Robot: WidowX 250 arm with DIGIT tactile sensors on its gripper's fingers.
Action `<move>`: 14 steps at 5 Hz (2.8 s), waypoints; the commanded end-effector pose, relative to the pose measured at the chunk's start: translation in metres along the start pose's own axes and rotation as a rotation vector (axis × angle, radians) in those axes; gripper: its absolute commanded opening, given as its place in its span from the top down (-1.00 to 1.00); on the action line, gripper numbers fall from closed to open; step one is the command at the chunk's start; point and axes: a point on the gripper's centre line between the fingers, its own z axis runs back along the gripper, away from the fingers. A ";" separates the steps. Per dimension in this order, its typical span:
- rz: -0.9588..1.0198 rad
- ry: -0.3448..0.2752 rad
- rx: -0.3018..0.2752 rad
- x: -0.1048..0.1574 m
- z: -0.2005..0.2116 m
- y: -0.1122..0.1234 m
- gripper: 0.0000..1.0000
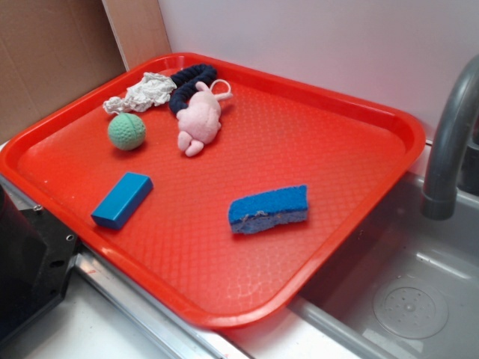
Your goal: Grab the blue block.
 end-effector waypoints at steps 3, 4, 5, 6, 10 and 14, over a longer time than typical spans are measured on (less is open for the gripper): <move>0.452 0.033 0.077 -0.020 -0.098 0.017 -1.00; 0.483 0.024 0.076 -0.019 -0.142 0.024 -1.00; 0.423 0.016 -0.006 -0.015 -0.172 0.027 -1.00; 0.357 0.018 -0.007 -0.007 -0.185 0.021 -1.00; 0.276 0.115 -0.022 0.007 -0.234 -0.009 1.00; -0.011 0.034 0.002 0.052 -0.059 0.014 1.00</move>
